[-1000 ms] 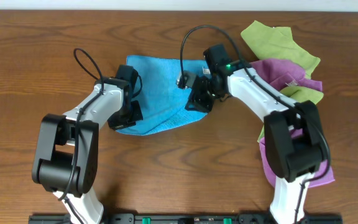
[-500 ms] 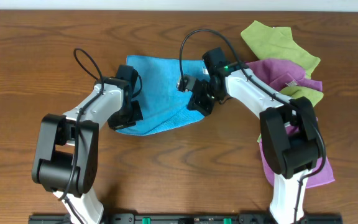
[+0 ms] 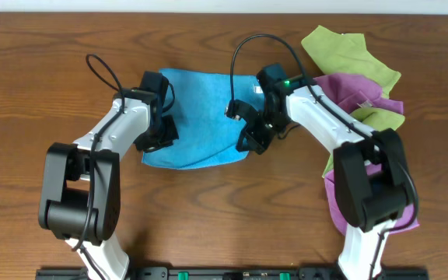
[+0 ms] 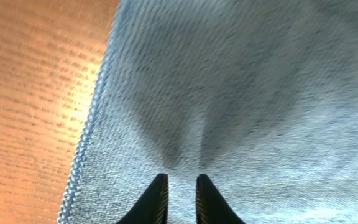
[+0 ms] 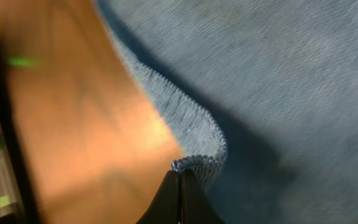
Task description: Fold the cloth
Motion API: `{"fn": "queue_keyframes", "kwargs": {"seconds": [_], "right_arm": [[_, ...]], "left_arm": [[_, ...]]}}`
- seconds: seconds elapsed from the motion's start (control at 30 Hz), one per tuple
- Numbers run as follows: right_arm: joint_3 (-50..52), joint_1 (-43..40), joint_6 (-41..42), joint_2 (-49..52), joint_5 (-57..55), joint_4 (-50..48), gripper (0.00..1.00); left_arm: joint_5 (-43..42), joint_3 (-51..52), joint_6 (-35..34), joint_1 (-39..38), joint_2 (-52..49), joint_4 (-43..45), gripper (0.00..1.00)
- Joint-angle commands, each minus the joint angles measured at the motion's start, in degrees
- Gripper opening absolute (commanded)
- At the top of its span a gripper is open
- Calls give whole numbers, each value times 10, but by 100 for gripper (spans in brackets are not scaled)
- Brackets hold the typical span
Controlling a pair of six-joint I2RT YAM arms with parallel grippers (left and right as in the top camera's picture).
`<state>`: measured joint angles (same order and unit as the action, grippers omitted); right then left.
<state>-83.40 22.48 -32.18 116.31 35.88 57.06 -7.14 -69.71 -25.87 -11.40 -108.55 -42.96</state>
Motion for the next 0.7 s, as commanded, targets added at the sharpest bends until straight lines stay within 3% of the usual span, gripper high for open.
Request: {"fn": "queue_keyframes", "kwargs": {"seconds": [0.0, 0.17, 0.3, 0.33, 0.37, 0.43, 0.47, 0.53, 0.6, 0.63, 0.67], "right_arm": [[1, 12, 35, -30, 21, 23, 1], [1, 16, 74, -30, 0, 67, 1], [1, 18, 127, -30, -54, 82, 5], [1, 18, 138, -30, -72, 86, 20], [1, 18, 152, -30, -89, 91, 43], [1, 18, 165, -30, -102, 102, 55], [1, 18, 166, -30, -102, 107, 57], [1, 18, 170, -30, -102, 115, 56], [1, 18, 170, -30, -101, 120, 46], [1, 18, 173, -30, -100, 119, 28], [1, 18, 176, -30, -97, 118, 2]], "left_arm": [[-20, -23, -5, 2, 0, -6, 24], [-51, -29, -5, 2, 0, -7, 37], [-66, -30, -5, 3, 0, -11, 39], [-68, -30, -5, 3, 0, -13, 40], [-69, -30, -3, 3, 0, -17, 41], [-69, -30, 3, 4, 0, -21, 41], [-69, -30, 6, 5, 0, -23, 41], [-69, -30, 6, 8, 0, -27, 42], [-69, -30, 6, 11, 0, -29, 42], [-69, -30, 6, 13, 0, -29, 41], [-69, -30, 6, 14, 0, -30, 42]]}}
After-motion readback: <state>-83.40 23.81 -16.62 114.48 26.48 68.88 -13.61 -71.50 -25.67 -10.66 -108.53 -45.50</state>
